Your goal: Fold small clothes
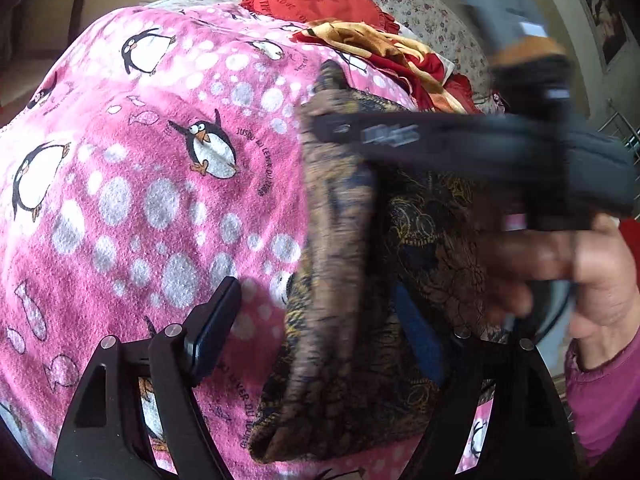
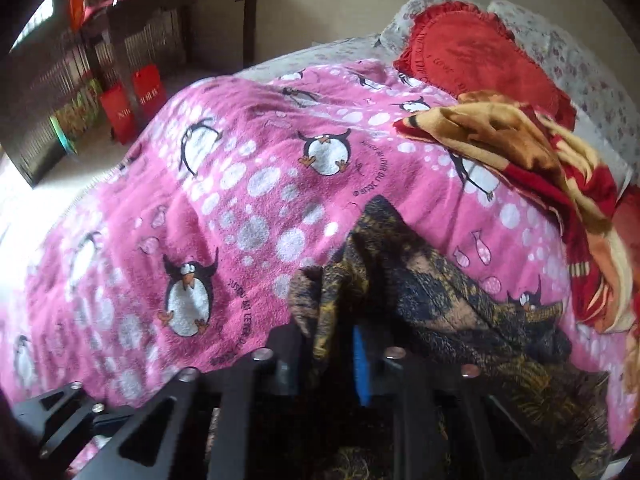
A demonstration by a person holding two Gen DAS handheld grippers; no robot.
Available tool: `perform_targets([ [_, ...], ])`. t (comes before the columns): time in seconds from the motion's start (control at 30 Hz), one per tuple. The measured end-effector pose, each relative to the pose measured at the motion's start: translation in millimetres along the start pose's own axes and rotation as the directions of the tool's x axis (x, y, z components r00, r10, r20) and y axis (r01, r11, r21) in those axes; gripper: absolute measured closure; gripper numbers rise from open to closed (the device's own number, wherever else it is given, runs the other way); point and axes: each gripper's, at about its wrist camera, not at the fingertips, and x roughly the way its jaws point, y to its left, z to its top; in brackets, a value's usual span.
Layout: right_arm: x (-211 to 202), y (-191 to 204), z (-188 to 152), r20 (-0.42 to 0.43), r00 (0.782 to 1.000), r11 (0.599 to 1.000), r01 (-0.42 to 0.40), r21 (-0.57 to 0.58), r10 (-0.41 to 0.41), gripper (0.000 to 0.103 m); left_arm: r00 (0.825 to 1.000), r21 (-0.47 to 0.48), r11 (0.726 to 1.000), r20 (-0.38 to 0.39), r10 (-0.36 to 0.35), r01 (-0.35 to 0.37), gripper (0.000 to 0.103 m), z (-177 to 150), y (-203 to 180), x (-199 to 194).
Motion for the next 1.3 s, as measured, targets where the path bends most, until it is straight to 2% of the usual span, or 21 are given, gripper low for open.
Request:
perform_targets([
  [0.03, -11, -13, -1, 0.022, 0.998, 0.997, -0.057, 0.057, 0.056, 0.091, 1.000, -0.001, 1.000, 0.000, 0.005, -0.005, 0.024, 1, -2, 2],
  [0.1, -28, -31, -4, 0.053, 0.992, 0.987, -0.122, 0.103, 0.117, 0.091, 1.000, 0.009, 1.000, 0.000, -0.004, 0.004, 0.024, 10, -10, 9],
  [0.17, -40, -43, -6, 0.071, 0.987, 0.979, -0.155, 0.135, 0.147, 0.091, 0.999, 0.026, 0.998, -0.011, -0.050, 0.051, 0.050, 10, -21, 9],
  [0.2, -44, -49, -8, 0.078, 0.984, 0.973, -0.172, 0.152, 0.161, 0.091, 0.998, 0.039, 0.997, -0.017, -0.062, 0.063, 0.071, 11, -25, 9],
  [0.27, -51, -51, -12, 0.088, 0.980, 0.967, -0.189, 0.171, 0.176, 0.092, 0.997, 0.082, 0.994, -0.005, -0.074, 0.074, 0.076, 8, -42, 4],
  [0.3, -55, -52, -15, 0.097, 0.979, 0.965, -0.192, 0.180, 0.176, 0.092, 0.997, 0.099, 0.992, -0.005, -0.078, 0.078, 0.083, 7, -47, 2],
  [0.33, -59, -54, -18, 0.106, 0.978, 0.962, -0.198, 0.190, 0.181, 0.092, 0.997, 0.121, 0.990, -0.008, -0.078, 0.078, 0.086, 6, -54, 0],
  [0.57, -90, -81, -34, 0.176, 0.965, 0.941, -0.232, 0.247, 0.192, 0.092, 0.995, 0.176, 0.980, -0.027, -0.094, 0.097, 0.089, 19, -91, -9],
  [0.8, -141, -140, -70, 0.234, 0.963, 0.927, -0.202, 0.315, 0.131, 0.092, 0.987, 0.295, 0.942, -0.068, -0.147, 0.161, 0.089, 26, -171, -4],
  [0.97, -176, -193, -117, 0.256, 0.965, 0.908, -0.160, 0.388, 0.060, 0.093, 0.976, 0.377, 0.902, -0.131, -0.172, 0.210, 0.089, 20, -238, 22],
  [1.17, -204, -254, -184, 0.257, 0.966, 0.862, -0.113, 0.494, -0.020, 0.093, 0.963, 0.472, 0.844, -0.208, -0.172, 0.253, 0.089, 1, -311, 63],
  [1.3, -205, -283, -224, 0.229, 0.971, 0.829, -0.073, 0.555, -0.068, 0.093, 0.958, 0.500, 0.826, -0.240, -0.155, 0.259, 0.089, -17, -341, 91],
])
